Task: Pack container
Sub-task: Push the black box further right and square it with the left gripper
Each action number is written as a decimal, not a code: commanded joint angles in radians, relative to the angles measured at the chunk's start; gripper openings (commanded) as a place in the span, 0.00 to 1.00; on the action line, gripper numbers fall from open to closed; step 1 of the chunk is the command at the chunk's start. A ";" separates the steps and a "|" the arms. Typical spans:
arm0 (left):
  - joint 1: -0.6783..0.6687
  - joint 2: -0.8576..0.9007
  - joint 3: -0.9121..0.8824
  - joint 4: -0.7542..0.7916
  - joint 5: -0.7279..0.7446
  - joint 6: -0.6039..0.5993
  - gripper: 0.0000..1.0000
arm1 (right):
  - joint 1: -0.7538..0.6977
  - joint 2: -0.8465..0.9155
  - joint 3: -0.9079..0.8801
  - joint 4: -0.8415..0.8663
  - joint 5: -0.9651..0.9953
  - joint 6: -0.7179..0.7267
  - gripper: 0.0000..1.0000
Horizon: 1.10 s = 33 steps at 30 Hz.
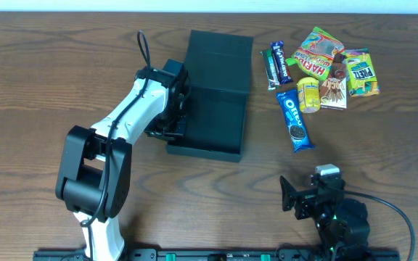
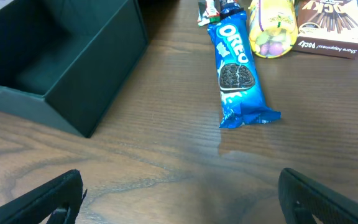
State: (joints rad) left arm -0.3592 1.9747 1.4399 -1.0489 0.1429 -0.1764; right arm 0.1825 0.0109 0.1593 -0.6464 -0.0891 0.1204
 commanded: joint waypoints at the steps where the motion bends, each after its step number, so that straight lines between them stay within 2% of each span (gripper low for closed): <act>1: 0.006 -0.004 -0.014 0.006 0.058 -0.063 0.06 | 0.008 -0.005 -0.003 0.000 0.007 -0.017 0.99; 14: -0.005 -0.004 -0.014 -0.005 0.094 -0.082 0.06 | 0.008 -0.005 -0.003 0.000 0.007 -0.017 0.99; 20: -0.029 -0.004 -0.014 -0.013 0.055 -0.081 0.06 | 0.008 -0.005 -0.003 0.000 0.007 -0.017 0.99; 21: -0.029 -0.004 -0.014 -0.013 0.055 -0.078 0.11 | 0.008 -0.005 -0.003 0.000 0.007 -0.017 0.99; 24: -0.027 -0.005 -0.014 -0.016 0.057 -0.064 0.52 | 0.008 -0.005 -0.003 0.000 0.007 -0.017 0.99; 26: -0.027 -0.009 -0.012 -0.016 0.057 -0.063 0.71 | 0.008 -0.005 -0.003 0.000 0.007 -0.017 0.99; 30: -0.027 -0.039 0.004 -0.010 0.057 -0.062 0.83 | 0.008 -0.005 -0.003 0.000 0.007 -0.017 0.99; 32: -0.027 -0.069 0.023 0.000 0.056 -0.053 0.94 | 0.008 -0.005 -0.003 0.000 0.007 -0.017 0.99; 33: -0.027 -0.086 0.035 0.006 0.056 -0.043 0.95 | 0.008 -0.005 -0.003 0.000 0.007 -0.017 0.99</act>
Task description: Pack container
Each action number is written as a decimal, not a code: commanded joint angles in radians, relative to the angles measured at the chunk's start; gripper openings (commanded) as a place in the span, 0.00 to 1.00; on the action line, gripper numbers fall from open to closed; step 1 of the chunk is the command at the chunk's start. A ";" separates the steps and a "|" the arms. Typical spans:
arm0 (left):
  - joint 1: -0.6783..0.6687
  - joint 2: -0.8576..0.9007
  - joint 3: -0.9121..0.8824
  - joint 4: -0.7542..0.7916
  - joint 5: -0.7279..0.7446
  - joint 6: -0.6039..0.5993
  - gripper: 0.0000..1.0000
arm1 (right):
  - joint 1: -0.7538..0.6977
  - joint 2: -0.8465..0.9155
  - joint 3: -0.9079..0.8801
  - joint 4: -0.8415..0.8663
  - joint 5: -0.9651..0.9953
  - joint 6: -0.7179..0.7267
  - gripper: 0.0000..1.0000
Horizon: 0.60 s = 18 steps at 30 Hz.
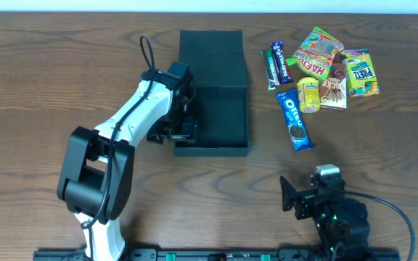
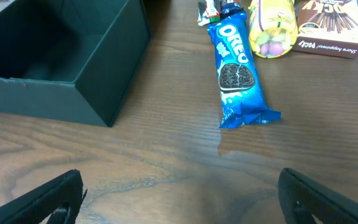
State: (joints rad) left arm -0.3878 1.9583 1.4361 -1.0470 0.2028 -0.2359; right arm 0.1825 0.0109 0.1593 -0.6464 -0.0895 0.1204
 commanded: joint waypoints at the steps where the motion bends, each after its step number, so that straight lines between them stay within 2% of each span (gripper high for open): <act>1: 0.002 -0.086 0.052 0.011 -0.003 0.026 0.95 | 0.008 -0.005 -0.003 0.000 0.007 -0.017 0.99; 6: 0.002 -0.167 0.130 0.045 -0.027 0.106 0.96 | 0.008 -0.005 -0.003 0.000 0.008 -0.017 0.99; 13: 0.002 -0.211 0.210 0.117 -0.042 0.276 0.96 | 0.008 -0.005 -0.003 0.007 0.034 -0.017 0.99; 18: 0.002 -0.211 0.211 0.186 -0.042 0.285 0.96 | 0.008 -0.005 -0.003 0.008 0.036 -0.017 0.99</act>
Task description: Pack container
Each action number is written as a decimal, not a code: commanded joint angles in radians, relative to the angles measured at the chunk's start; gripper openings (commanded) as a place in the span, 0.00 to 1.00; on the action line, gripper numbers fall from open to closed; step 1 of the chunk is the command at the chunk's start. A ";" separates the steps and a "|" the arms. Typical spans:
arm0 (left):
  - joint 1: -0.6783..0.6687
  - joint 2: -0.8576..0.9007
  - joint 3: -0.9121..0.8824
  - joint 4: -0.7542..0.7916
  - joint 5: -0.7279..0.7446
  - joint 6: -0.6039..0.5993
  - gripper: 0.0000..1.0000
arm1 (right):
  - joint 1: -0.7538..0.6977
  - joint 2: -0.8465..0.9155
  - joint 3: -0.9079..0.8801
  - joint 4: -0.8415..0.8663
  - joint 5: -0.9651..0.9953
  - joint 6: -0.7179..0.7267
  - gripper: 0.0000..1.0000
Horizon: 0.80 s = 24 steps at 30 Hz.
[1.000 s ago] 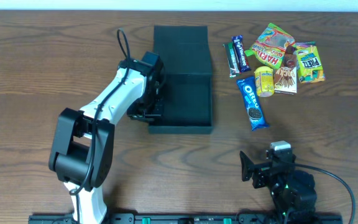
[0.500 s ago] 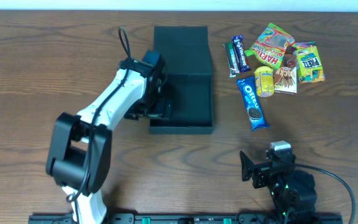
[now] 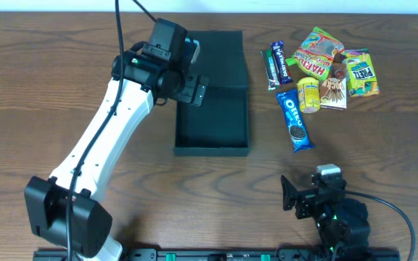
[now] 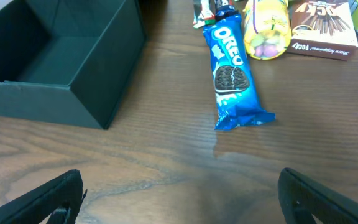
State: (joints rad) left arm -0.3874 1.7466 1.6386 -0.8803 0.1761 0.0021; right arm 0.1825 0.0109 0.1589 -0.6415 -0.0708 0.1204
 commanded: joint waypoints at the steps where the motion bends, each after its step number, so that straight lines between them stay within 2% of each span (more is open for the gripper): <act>1: 0.002 0.001 0.008 0.031 -0.016 0.047 0.95 | 0.008 -0.005 -0.003 0.003 0.014 -0.017 0.99; 4: 0.002 0.001 0.008 0.073 -0.019 0.047 0.96 | 0.008 -0.005 -0.003 0.027 0.012 0.041 0.99; 9: 0.003 0.001 0.008 0.140 -0.019 0.047 0.95 | 0.008 -0.005 -0.003 0.148 -0.125 0.396 0.99; 17: 0.003 0.001 0.008 0.167 -0.019 0.047 0.95 | 0.008 -0.005 -0.003 0.154 -0.237 0.870 0.99; 20: 0.003 0.001 0.008 0.158 -0.019 0.047 0.95 | 0.008 -0.005 -0.003 0.183 -0.231 0.949 0.99; 24: 0.003 0.001 0.008 0.143 -0.019 0.047 0.95 | 0.006 -0.005 -0.003 0.255 -0.116 0.910 0.99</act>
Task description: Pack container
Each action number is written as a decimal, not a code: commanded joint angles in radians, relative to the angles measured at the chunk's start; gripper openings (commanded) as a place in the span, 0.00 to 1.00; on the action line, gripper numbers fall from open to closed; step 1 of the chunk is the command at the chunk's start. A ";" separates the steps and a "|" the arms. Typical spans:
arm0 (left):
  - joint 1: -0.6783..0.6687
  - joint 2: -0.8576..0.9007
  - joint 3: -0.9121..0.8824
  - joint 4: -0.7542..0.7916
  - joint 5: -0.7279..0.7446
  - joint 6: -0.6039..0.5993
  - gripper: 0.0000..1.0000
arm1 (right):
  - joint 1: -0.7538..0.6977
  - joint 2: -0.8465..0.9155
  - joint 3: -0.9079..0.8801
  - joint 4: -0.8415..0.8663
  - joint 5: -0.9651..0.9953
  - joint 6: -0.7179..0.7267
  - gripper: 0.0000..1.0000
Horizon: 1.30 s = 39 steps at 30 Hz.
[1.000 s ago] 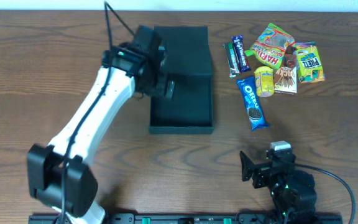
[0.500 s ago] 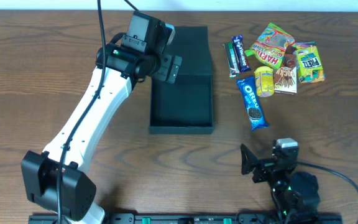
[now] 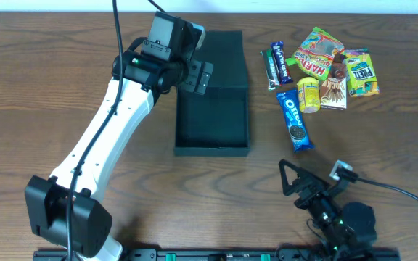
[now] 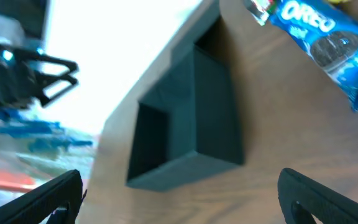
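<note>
The dark green box lies open in the middle of the table, its lid laid back on the far side. My left gripper hangs open over the box's far left corner, holding nothing. The snacks lie to the right: a blue Oreo pack, a yellow tube, a Haribo bag, a brown stick-biscuit box, a green packet and dark bars. My right gripper is open and empty near the front edge, tilted toward the box.
The left arm's white links slant across the table's left half. The right arm's base and cable sit at the front right. Bare wood lies between the box and the Oreo pack.
My right wrist has tipped and rolled, so its view now slants across the box and the Oreo pack. The left gripper has shifted slightly farther back. Box and snacks stay put.
The box first lay skewed with my left gripper at its left wall. Then it stood square to the table, the gripper still at that wall. After that the left arm was raised clear above the box's far left. Now the right gripper has come off its rest pose.
</note>
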State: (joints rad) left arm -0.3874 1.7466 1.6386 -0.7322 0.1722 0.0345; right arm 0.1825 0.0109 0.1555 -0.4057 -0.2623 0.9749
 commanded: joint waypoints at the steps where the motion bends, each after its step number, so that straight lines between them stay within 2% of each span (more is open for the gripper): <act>1: 0.003 0.001 0.008 -0.005 -0.015 0.014 0.96 | 0.003 -0.005 0.000 0.032 0.113 0.056 0.99; 4: 0.003 0.002 0.008 -0.004 -0.015 0.014 0.95 | -0.026 0.005 0.000 0.113 0.176 0.029 0.99; 10: 0.003 0.008 0.008 -0.004 -0.025 0.015 0.95 | -0.142 0.135 0.028 0.282 0.151 -0.010 0.99; 15: 0.003 0.016 0.008 -0.003 -0.026 0.015 0.96 | -0.271 0.359 0.161 0.325 0.044 -0.124 0.99; 22: 0.003 0.021 0.008 -0.003 -0.026 0.015 0.95 | -0.398 0.764 0.476 0.323 -0.143 -0.352 0.99; 27: 0.003 0.021 0.008 -0.003 -0.027 0.026 0.95 | -0.406 1.104 0.724 0.270 -0.223 -0.478 0.99; 31: 0.003 0.021 0.008 -0.004 -0.027 0.034 0.96 | -0.406 1.456 1.010 0.095 -0.263 -0.568 0.99; 35: 0.003 0.021 0.008 -0.002 -0.030 0.042 0.96 | -0.406 1.713 1.257 -0.065 -0.211 -0.617 0.99; 39: 0.003 0.021 0.008 -0.003 -0.079 0.041 0.95 | -0.407 1.888 1.426 -0.110 -0.141 -0.618 0.99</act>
State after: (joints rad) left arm -0.3874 1.7599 1.6386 -0.7330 0.1375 0.0578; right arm -0.2188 1.8210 1.4780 -0.5045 -0.4538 0.4034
